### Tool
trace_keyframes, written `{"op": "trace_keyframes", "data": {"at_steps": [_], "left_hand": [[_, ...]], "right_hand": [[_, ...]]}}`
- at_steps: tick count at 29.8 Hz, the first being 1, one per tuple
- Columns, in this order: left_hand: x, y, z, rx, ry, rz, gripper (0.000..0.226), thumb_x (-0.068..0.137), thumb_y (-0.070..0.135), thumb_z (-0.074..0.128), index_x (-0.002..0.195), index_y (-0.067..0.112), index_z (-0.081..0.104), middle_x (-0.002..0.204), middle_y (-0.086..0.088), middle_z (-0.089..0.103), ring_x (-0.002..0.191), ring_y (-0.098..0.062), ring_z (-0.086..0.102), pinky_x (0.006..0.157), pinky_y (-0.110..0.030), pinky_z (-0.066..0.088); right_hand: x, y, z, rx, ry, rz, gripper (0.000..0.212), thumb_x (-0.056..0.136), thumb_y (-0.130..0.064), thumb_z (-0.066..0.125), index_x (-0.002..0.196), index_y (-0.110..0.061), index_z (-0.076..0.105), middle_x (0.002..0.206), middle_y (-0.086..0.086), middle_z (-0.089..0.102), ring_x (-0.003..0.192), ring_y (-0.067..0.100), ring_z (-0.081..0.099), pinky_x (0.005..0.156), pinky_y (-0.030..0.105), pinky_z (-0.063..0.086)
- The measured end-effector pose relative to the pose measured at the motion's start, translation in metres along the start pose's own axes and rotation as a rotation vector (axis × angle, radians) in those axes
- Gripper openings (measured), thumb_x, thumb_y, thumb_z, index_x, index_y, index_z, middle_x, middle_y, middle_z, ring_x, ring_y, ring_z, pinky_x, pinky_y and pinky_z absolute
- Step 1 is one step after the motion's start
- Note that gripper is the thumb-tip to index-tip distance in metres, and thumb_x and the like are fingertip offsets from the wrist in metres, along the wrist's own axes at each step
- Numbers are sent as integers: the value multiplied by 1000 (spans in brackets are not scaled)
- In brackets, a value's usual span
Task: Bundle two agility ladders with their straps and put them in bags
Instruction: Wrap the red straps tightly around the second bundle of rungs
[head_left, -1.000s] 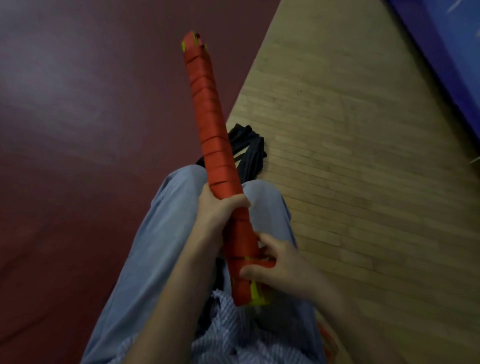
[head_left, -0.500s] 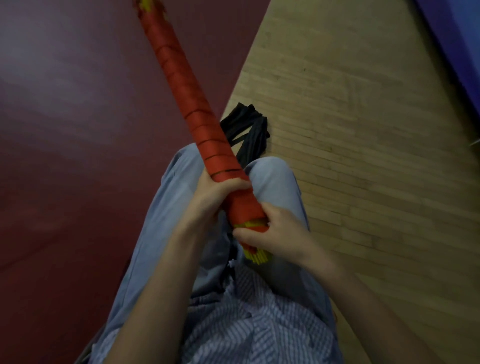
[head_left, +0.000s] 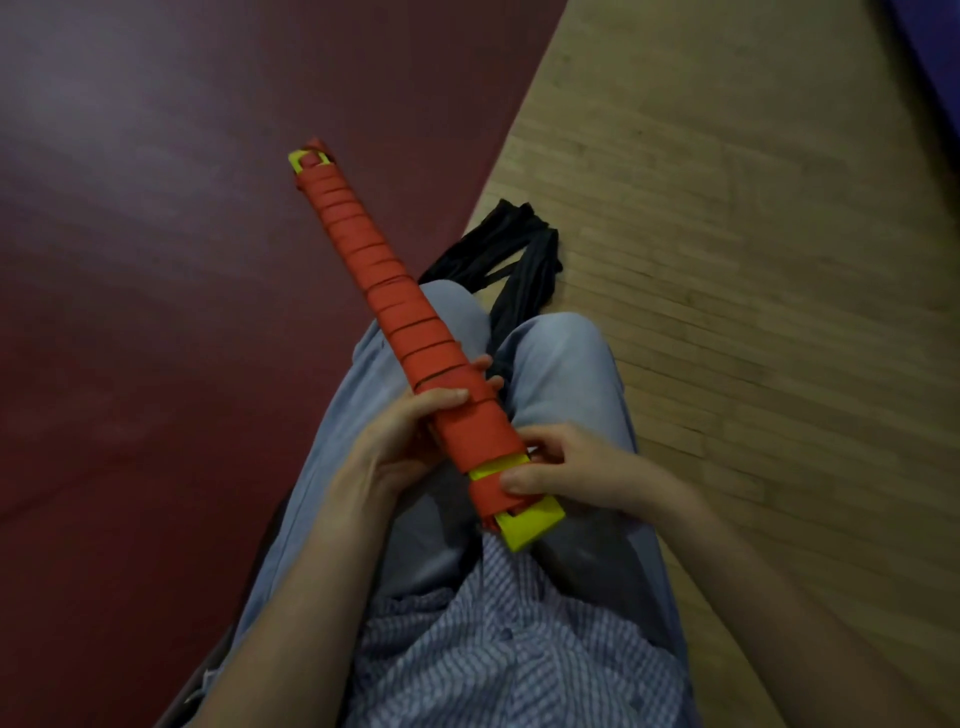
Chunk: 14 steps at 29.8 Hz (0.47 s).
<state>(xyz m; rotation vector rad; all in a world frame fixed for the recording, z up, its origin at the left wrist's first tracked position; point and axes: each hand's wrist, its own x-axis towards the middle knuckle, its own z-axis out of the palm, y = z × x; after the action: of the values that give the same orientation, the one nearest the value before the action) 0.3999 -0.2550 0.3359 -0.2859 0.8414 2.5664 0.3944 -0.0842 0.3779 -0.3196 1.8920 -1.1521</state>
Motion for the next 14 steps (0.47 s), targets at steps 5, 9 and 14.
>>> {"op": "trace_keyframes", "data": {"at_steps": [5, 9, 14], "left_hand": [[2, -2, -1, -55, 14, -30, 92, 21, 13, 94, 106, 19, 58, 91, -2, 73, 80, -17, 71, 67, -38, 59], [0, -1, 2, 8, -10, -24, 74, 19, 18, 94, 90, 24, 74, 82, 0, 73, 74, -14, 70, 66, -35, 59], [-1, 1, -2, 0, -2, 38, 100, 21, 13, 93, 113, 23, 54, 84, 1, 72, 76, -15, 70, 61, -36, 58]], "right_hand": [[6, -5, -13, -138, -53, -4, 9, 79, -31, 68, 87, -28, 63, 96, 8, 71, 90, 22, 66, 88, 40, 51], [6, -6, -17, -132, -76, -1, 9, 81, -23, 68, 80, -29, 61, 65, -15, 65, 64, -3, 59, 65, 16, 48], [11, 2, -15, -190, 2, -56, 17, 77, -29, 72, 90, -29, 60, 82, -14, 64, 71, -4, 59, 70, 18, 47]]}}
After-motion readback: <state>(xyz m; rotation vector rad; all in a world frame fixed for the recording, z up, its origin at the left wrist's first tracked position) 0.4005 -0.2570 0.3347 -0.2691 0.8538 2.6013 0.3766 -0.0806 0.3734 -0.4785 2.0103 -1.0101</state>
